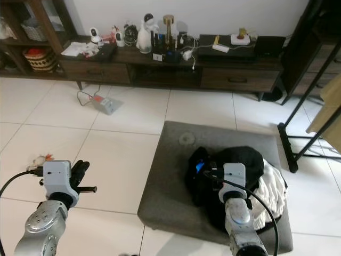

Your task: Hang hanger

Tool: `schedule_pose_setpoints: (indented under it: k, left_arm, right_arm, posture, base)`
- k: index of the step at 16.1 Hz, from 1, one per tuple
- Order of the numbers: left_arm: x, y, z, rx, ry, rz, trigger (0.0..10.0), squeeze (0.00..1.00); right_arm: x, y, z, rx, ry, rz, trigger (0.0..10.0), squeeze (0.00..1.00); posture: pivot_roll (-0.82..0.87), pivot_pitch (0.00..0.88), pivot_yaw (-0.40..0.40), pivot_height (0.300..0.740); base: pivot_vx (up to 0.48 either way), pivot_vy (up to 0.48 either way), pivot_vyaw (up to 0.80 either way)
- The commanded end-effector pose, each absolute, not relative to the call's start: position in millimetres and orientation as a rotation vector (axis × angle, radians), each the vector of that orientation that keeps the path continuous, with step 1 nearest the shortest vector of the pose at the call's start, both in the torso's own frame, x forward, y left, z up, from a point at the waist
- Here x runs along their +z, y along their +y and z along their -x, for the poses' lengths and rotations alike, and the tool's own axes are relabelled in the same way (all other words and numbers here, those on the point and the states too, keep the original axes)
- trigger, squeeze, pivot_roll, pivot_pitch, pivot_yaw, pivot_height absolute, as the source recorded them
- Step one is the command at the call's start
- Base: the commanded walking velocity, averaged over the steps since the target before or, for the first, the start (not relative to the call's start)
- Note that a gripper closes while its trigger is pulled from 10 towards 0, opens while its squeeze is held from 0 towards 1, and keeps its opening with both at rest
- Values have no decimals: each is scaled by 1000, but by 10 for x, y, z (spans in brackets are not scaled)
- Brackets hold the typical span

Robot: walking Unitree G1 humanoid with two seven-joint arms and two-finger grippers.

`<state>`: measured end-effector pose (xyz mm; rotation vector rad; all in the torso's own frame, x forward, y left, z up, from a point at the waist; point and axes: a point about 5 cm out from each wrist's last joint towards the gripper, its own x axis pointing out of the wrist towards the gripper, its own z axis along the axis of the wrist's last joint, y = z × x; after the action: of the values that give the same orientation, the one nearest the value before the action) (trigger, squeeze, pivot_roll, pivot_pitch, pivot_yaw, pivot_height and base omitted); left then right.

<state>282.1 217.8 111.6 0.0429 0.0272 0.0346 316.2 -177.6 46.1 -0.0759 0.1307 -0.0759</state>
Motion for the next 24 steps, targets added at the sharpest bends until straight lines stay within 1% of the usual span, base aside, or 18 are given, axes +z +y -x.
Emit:
schedule_pose_setpoints:
  k: [1, 2, 5, 8, 9, 10, 11, 12, 15, 17, 18, 21, 24]
  left_arm:
    - [1107, 2245, -2771, 52, 37, -48, 10000, 0]
    - [1109, 2249, -2776, 54, 37, -49, 10000, 0]
    - [1128, 2241, -2767, 52, 36, -52, 10000, 0]
    - [1136, 2242, -2735, 49, 40, -54, 10000, 0]
    - [1137, 2254, -2724, 48, 42, -56, 10000, 0]
    - [1144, 2265, -2702, 48, 45, -59, 10000, 0]
    - [1147, 2269, -2693, 47, 46, -60, 10000, 0]
    - [1161, 2277, -2665, 47, 48, -62, 10000, 0]
    - [1217, 2298, -2617, 50, 48, -59, 10000, 0]
    - [1247, 2326, -2598, 57, 46, -64, 10000, 0]
    - [1270, 2330, -2583, 62, 46, -61, 10000, 0]
    - [1273, 2295, -2563, 67, 50, -46, 10000, 0]
    - [1275, 2271, -2567, 64, 47, -34, 10000, 0]
  right_arm:
    - [413, -1732, -3152, -69, 155, 74, 10000, 0]
    - [408, -1718, -3173, -68, 176, 88, 10000, 0]
    - [442, -1700, -3201, -58, 155, 101, 10000, 0]
    - [425, -1683, -3207, -50, 167, 107, 10000, 0]
    - [405, -1669, -3210, -48, 189, 138, 10000, 0]
    - [365, -1674, -3208, -60, 231, 235, 10000, 0]
    - [349, -1677, -3206, -65, 247, 255, 10000, 0]
    - [308, -1701, -3204, -112, 302, 275, 10000, 0]
    - [327, -1697, -3245, -147, 322, 381, 10000, 0]
    - [385, -1698, -3300, -172, 318, 343, 10000, 0]
    - [473, -1630, -3363, -151, 270, 245, 10000, 0]
    - [605, -1529, -3417, -101, 161, 190, 10000, 0]
    - [697, -1492, -3396, -55, 37, 179, 10000, 0]
  posture:
    - [141, 244, 7, 669]
    - [144, 249, 11, 669]
    - [148, 257, 16, 644]
    - [152, 268, 25, 644]
    - [156, 268, 28, 644]
    - [160, 275, 33, 644]
    - [161, 277, 36, 644]
    - [171, 282, 44, 644]
    - [195, 313, 61, 644]
    - [211, 327, 63, 644]
    - [214, 344, 63, 644]
    - [202, 359, 63, 644]
    - [192, 364, 60, 644]
  base:
    - [0, 0, 0]
    - [0, 0, 0]
    - [0, 0, 0]
    - [0, 0, 0]
    - [0, 0, 0]
    - [0, 0, 0]
    - [0, 0, 0]
    - [0, 0, 0]
    - [0, 0, 0]
    - [0, 0, 0]
    - [0, 0, 0]
    - [0, 0, 0]
    - [256, 0, 0]
